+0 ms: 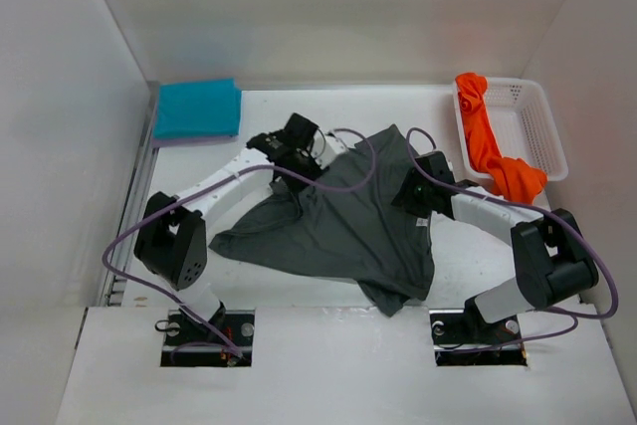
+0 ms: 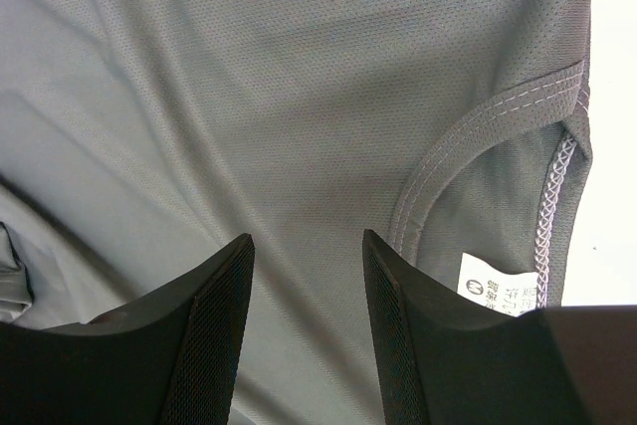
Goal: Fold and stack the t-shirts
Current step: Flatten out the tshirt
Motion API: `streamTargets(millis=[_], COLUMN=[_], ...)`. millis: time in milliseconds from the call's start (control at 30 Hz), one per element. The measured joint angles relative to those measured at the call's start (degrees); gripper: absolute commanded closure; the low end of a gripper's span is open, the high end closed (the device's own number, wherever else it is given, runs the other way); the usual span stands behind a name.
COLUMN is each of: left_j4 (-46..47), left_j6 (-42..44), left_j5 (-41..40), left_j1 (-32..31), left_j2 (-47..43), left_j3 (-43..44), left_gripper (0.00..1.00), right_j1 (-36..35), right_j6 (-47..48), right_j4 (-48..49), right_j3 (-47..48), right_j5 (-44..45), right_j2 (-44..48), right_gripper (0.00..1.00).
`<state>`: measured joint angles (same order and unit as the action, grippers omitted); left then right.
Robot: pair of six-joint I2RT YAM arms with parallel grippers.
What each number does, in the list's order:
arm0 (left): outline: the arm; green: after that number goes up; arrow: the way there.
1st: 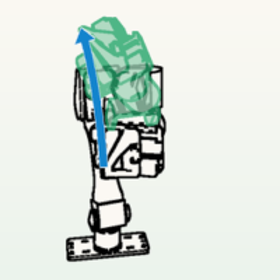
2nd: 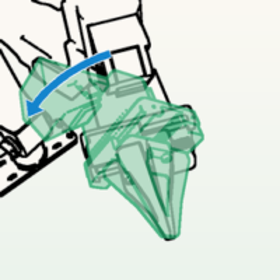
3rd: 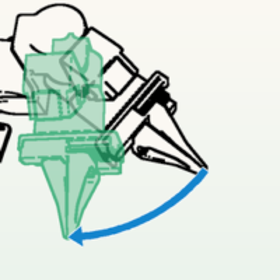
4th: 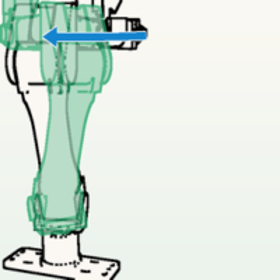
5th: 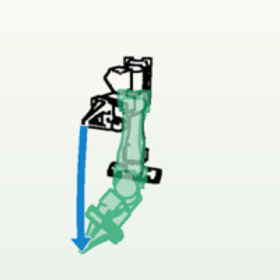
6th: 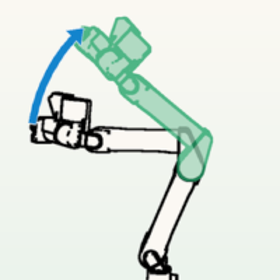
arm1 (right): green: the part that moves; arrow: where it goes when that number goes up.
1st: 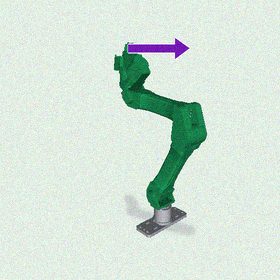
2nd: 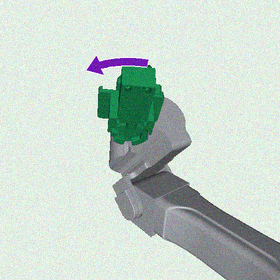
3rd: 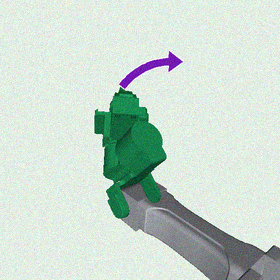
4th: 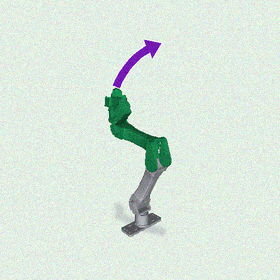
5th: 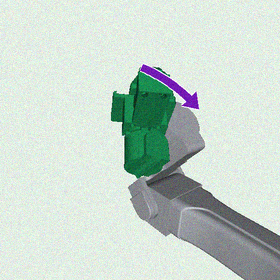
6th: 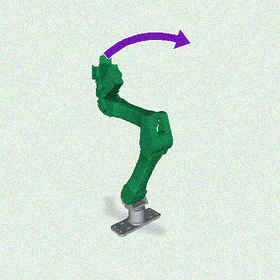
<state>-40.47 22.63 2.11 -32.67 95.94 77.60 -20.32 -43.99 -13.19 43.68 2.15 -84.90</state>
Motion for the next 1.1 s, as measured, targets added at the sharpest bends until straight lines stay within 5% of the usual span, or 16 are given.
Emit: streamTargets(millis=[267,400,700,1100], left_j4=[-6.7,-6.0,0.2,-3.5], left_j6=[3.1,0.9,-11.4,-21.4], left_j5=[4.7,6.1,9.3,24.2], left_j1=[-10.8,-4.4,22.2,26.2], left_j2=[0.4,0.4,3.7,20.9], left_j3=[-6.3,-3.1,7.5,8.3], left_gripper=[0.61,0.62,0.58,0.53], right_j1=[0.0,0.0,0.0,-1.2], right_j6=[0.0,0.0,-0.4,-0.7], right_j4=[0.0,0.0,0.1,0.1], right_j3=[0.1,0.1,-0.8,-1.5], right_j5=[0.0,0.0,0.3,0.5], right_j2=[0.0,0.0,0.4,0.6], right_gripper=[0.48,0.48,0.48,0.48])
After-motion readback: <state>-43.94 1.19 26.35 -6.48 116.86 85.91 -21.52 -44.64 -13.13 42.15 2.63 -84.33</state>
